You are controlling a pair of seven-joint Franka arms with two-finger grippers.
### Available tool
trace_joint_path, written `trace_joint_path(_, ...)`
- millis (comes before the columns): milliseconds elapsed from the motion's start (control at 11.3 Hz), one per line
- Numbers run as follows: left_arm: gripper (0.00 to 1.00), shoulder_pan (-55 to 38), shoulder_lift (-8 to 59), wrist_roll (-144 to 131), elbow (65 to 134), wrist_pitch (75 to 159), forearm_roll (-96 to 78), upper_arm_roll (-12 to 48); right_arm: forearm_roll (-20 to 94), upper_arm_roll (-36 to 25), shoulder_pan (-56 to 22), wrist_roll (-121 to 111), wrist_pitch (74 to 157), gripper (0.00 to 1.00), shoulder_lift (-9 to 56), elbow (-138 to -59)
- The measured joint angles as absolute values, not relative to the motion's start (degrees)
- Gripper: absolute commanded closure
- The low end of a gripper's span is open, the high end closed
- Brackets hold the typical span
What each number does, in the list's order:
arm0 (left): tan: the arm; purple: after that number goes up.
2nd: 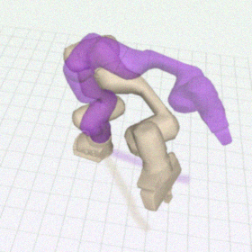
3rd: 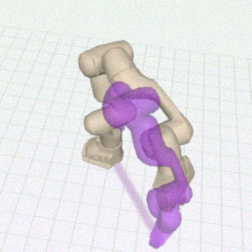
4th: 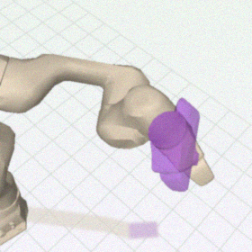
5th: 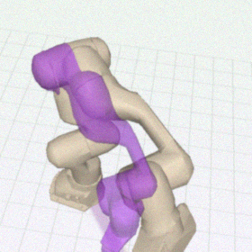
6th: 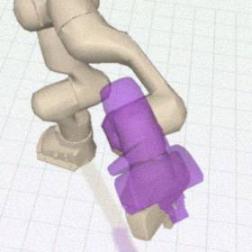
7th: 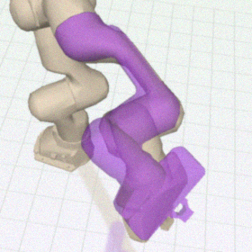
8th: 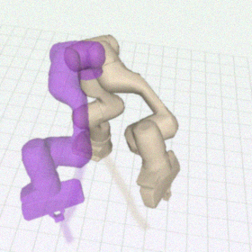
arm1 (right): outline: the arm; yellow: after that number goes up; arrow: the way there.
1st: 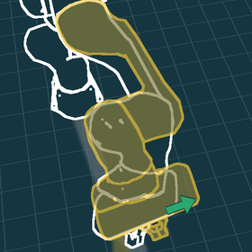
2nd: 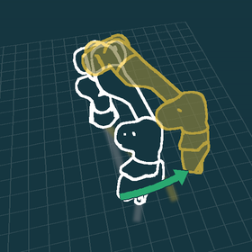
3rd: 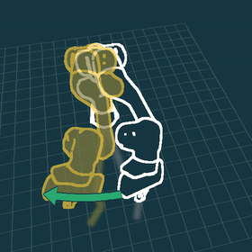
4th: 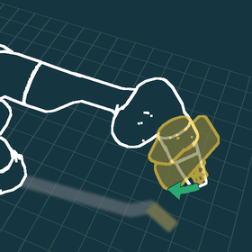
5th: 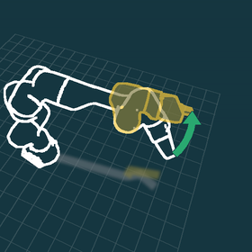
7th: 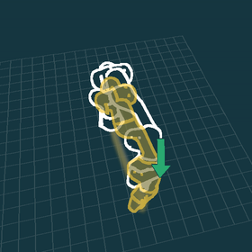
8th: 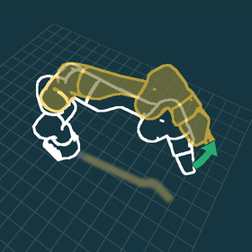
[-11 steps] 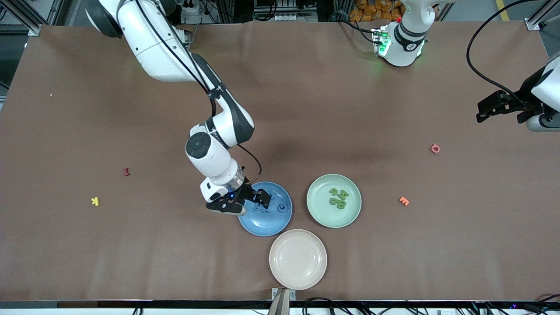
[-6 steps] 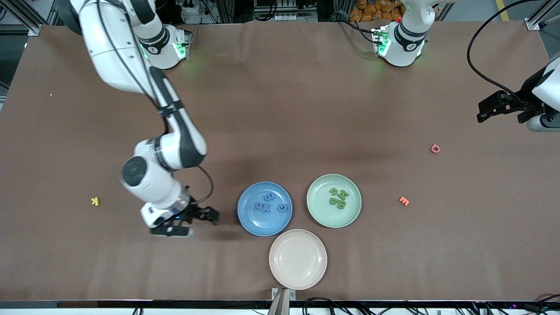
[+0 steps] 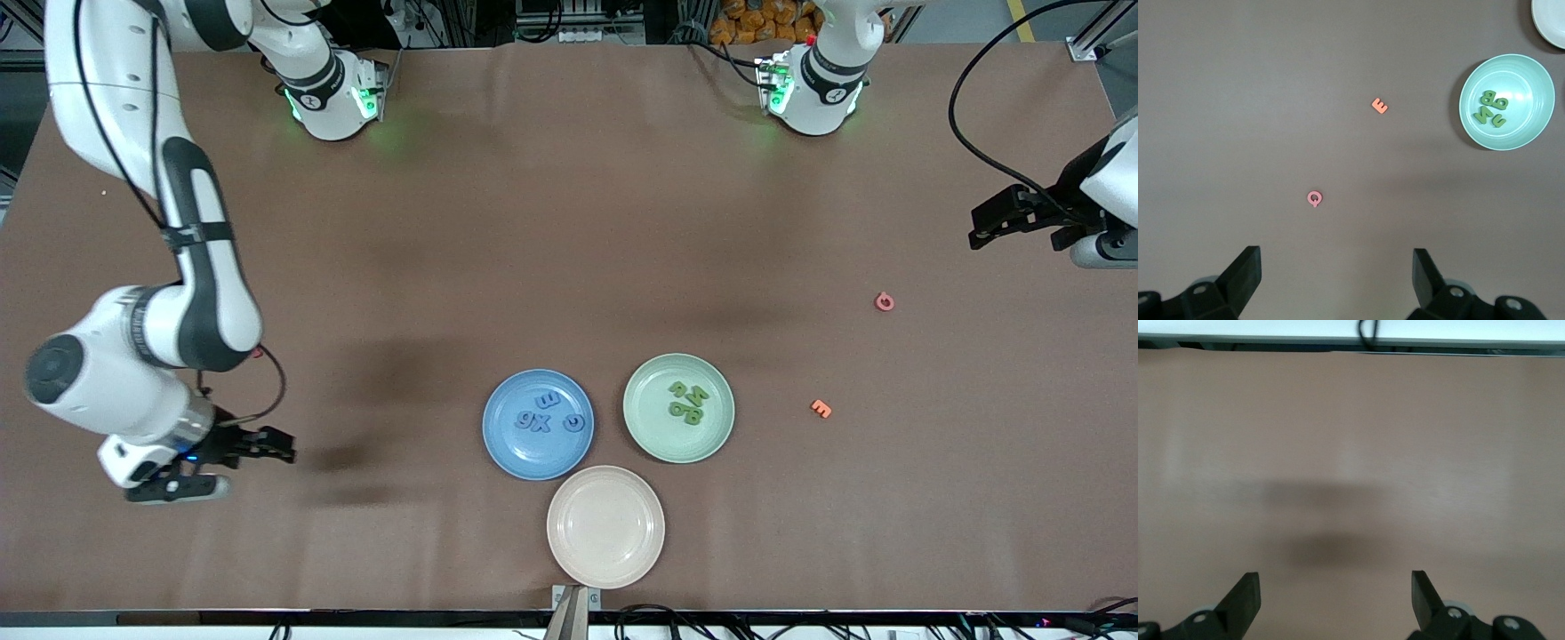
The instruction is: Sort letters by color into matching plates
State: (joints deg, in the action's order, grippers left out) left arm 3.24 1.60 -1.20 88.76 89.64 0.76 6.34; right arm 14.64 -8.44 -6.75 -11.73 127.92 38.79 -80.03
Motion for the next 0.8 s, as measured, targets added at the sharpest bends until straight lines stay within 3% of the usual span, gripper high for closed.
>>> trace_joint_path(444,0.00,3.20,1.62,-1.20,88.80,89.64,0.76,6.42,5.24,-10.54,-2.45,-14.00,113.76,0.00,32.08,-79.46)
trace_joint_path(800,0.00,3.18,1.63,-1.20,88.84,89.64,0.76,6.47,4.60,-11.54,-1.98,-14.01,99.11,0.00,20.83,-78.18)
